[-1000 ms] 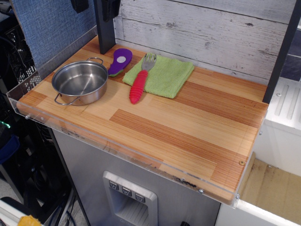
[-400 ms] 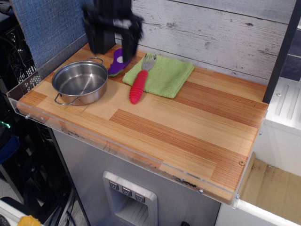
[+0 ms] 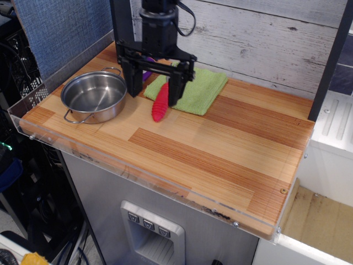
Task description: Move the fork to the right table edge
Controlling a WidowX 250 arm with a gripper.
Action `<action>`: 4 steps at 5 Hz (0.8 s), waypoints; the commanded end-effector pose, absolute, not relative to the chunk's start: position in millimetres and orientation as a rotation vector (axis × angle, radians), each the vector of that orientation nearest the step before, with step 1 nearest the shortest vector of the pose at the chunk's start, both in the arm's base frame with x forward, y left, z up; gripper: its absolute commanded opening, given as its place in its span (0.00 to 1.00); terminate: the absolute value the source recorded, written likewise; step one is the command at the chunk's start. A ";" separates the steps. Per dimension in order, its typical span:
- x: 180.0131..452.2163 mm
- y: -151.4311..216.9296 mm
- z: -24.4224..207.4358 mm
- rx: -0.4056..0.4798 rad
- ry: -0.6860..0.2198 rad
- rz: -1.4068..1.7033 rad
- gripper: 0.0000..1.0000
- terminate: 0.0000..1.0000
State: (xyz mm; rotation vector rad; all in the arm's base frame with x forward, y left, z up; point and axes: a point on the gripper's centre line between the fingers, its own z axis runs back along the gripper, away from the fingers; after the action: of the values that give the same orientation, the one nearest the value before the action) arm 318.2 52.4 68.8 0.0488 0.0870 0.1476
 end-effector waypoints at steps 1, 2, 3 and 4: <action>331.4 64.0 67.0 0.119 0.047 0.088 1.00 0.00; 335.3 67.8 59.8 0.150 0.054 0.075 1.00 0.00; 335.9 65.8 54.3 0.167 0.067 0.077 1.00 0.00; 337.9 64.6 45.3 0.186 0.088 0.079 1.00 0.00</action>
State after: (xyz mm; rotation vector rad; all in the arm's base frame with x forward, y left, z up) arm 330.8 65.0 29.3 0.1838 0.1378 0.0850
